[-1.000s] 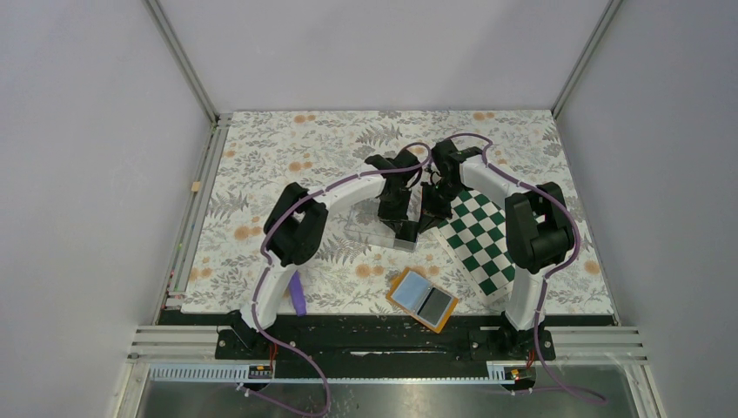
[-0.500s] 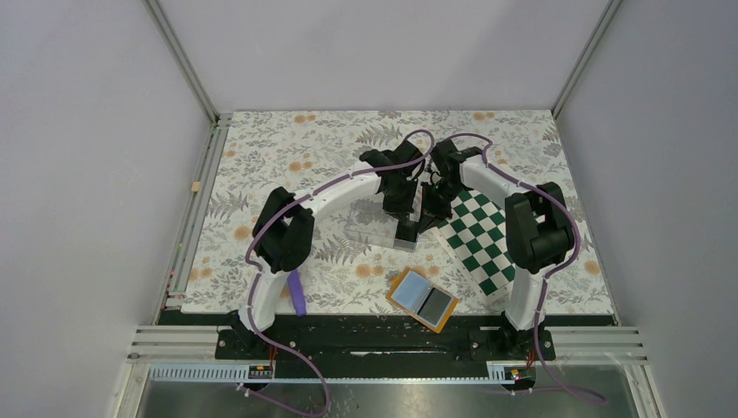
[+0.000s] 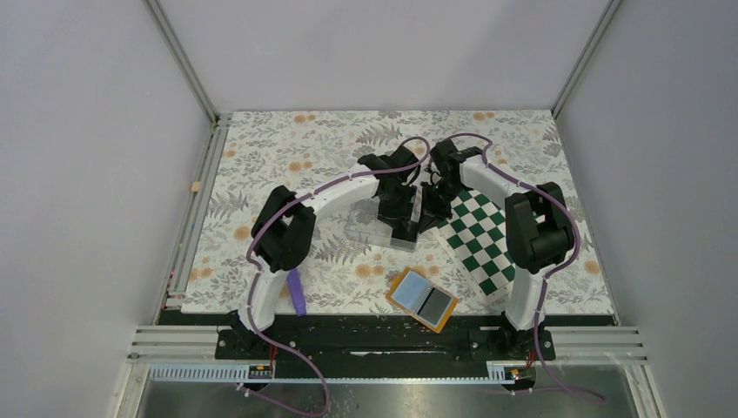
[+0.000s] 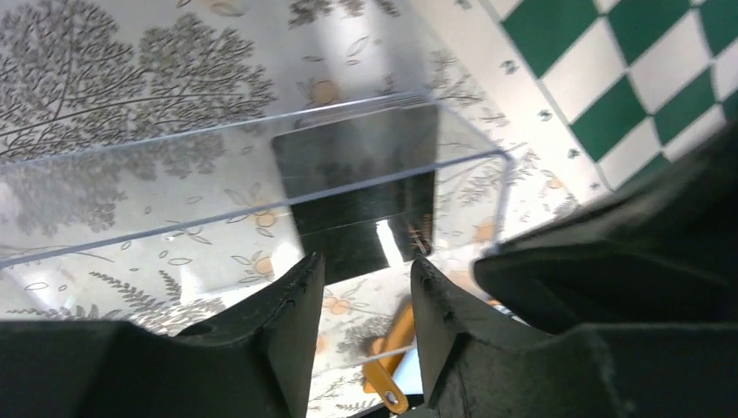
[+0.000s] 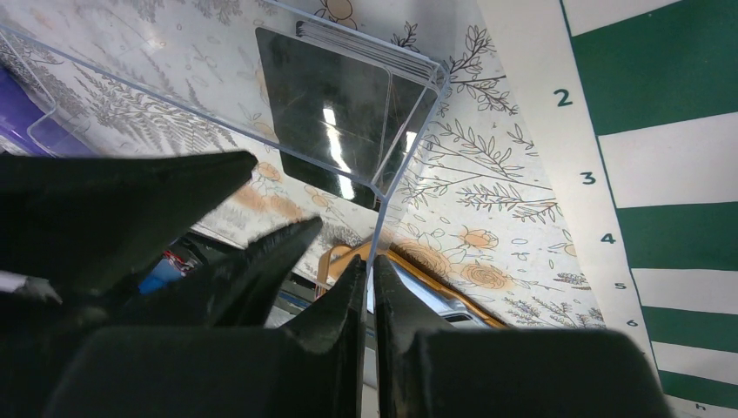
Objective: Put the credit cards into the card holder
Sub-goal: Pick up the credit card from the storage box.
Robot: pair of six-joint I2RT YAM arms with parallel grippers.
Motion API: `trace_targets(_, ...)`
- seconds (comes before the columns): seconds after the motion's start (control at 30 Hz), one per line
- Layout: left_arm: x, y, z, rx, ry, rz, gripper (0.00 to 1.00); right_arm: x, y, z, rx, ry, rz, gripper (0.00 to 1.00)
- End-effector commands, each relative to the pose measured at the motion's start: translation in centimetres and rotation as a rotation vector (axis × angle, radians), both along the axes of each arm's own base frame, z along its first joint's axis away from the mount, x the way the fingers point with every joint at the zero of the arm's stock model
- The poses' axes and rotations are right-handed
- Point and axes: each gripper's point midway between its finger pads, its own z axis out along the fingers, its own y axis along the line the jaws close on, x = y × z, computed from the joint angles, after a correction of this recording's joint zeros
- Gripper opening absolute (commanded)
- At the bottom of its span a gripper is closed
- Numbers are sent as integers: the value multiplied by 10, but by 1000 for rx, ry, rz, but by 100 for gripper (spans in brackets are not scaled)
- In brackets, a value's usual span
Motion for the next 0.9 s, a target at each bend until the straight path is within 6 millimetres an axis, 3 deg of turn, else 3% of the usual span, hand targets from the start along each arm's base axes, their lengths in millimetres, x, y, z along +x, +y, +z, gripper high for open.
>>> trace_targets(0.0,7,24,-10,45,2,49,42,-8,-2,-8,-34,14,33,10)
trace_targets(0.1,8,29,-14,21,12,58,44,-4,-9,5,-63,-37,44,11)
trace_targets(0.37,13,15,-17,-133,55,67,38,6,-16,32,-98,-122,63,11)
trace_targets(0.47,11,5,-23,-172,90,59,33,5,-17,30,-107,-112,66,11)
trace_targets(0.57,10,-3,-25,-197,112,51,22,2,-18,24,-109,-95,70,11)
trace_targets(0.87,2,-29,-9,-316,132,0,4,-1,-18,16,-112,-76,70,11)
